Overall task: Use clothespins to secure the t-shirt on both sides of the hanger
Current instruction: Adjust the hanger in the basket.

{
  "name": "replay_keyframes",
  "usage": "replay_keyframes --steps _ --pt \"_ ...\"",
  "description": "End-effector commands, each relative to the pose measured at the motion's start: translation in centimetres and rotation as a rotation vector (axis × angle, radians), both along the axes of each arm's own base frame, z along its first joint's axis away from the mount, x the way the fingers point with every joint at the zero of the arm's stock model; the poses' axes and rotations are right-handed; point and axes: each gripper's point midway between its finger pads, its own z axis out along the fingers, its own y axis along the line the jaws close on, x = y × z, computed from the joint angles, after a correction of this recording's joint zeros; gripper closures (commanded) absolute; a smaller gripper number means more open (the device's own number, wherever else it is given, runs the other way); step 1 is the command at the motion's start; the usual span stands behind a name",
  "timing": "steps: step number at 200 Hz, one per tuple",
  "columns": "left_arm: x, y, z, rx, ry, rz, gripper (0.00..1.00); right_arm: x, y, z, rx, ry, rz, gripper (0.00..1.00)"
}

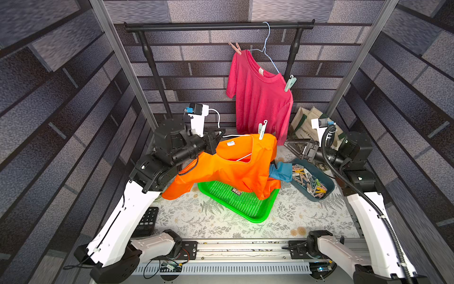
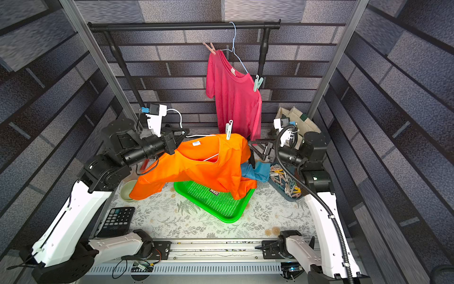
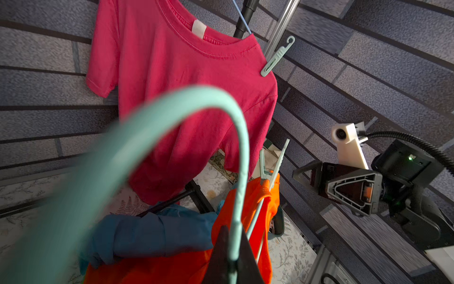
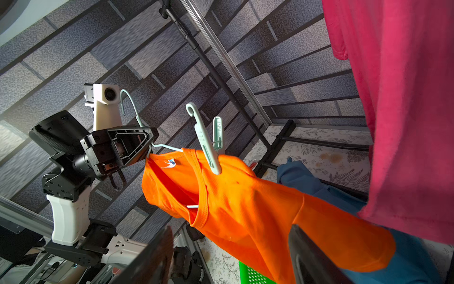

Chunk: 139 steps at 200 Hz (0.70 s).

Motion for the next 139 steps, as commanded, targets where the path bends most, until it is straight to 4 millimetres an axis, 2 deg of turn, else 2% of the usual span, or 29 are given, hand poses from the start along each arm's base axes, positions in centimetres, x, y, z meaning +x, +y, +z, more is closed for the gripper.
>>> replay_keyframes --steps 1,38,41,55,73,108,139 --pt "0.9 3.0 4.1 -0.089 -0.151 0.223 0.99 -1.2 0.2 1.6 0.097 -0.005 0.031 0.25" --pt "1.4 0.8 4.3 -0.101 -0.159 0.235 0.99 -2.4 0.9 1.5 0.126 -0.005 0.032 0.23" --pt "1.4 0.6 4.3 -0.101 -0.159 0.233 0.99 -2.2 1.1 0.3 0.125 0.027 0.036 0.23" --pt "1.5 -0.3 4.5 -0.103 -0.166 0.242 1.0 -2.0 2.0 -0.9 0.139 0.07 0.057 0.23" --pt "1.4 -0.7 4.8 -0.12 -0.178 0.283 1.0 -1.3 3.1 -1.8 0.189 0.106 0.074 0.21" --pt "1.4 -1.4 4.5 -0.153 -0.179 0.341 1.0 0.6 5.8 -1.4 0.264 0.121 0.092 0.16" --pt "1.5 -2.4 3.7 -0.162 -0.158 0.328 1.0 3.1 8.3 -1.5 0.295 0.159 0.079 0.2"
